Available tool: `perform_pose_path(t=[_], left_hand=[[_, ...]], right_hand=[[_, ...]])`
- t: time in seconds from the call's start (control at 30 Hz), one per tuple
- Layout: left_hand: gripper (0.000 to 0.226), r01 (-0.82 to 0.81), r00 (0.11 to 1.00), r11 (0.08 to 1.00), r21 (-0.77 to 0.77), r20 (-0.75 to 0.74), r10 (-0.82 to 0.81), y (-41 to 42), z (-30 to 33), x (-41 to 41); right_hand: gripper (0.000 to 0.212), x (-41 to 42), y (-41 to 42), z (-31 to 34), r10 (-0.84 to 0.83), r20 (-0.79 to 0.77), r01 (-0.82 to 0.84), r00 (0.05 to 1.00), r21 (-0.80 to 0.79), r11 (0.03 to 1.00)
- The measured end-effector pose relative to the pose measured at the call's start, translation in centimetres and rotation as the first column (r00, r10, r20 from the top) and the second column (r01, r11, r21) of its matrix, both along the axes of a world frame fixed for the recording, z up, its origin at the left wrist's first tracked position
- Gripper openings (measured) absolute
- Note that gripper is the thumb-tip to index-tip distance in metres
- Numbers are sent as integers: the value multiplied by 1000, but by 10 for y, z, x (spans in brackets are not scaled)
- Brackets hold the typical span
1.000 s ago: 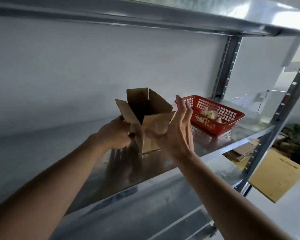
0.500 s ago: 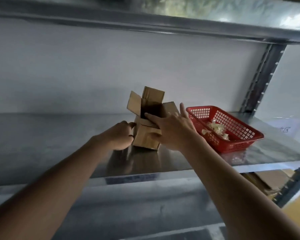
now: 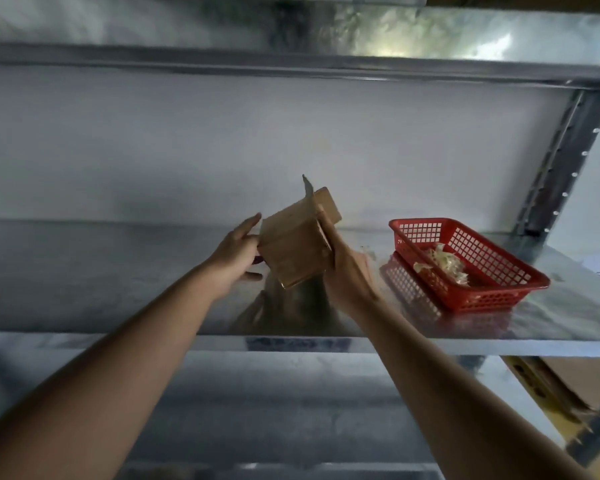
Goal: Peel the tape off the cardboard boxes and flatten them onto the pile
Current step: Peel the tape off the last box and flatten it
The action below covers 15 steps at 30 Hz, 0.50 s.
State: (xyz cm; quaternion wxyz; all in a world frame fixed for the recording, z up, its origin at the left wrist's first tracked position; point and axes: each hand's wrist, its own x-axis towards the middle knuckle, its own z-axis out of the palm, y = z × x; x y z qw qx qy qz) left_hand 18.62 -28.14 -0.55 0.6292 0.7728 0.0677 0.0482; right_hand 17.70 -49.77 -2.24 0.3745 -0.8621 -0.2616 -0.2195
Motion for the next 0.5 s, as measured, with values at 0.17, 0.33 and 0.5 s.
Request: perform_pose_path(t=[0.17,0.33,0.5], left_hand=[[65,40,999,927,-373,-13,-48,1,13,-12],[83,-96,883,976,196,470,-8,2,18,-11],[93,-24,904,893,449,392,-173,22,31,-5]], right_hand=[[69,-1,38,-12,299,-136,-172,945,571,803],[78,-3,67,-20,458,-269,-31,847,836,548],[69,-10,61,-32,493,-368,-10,789,793,609]])
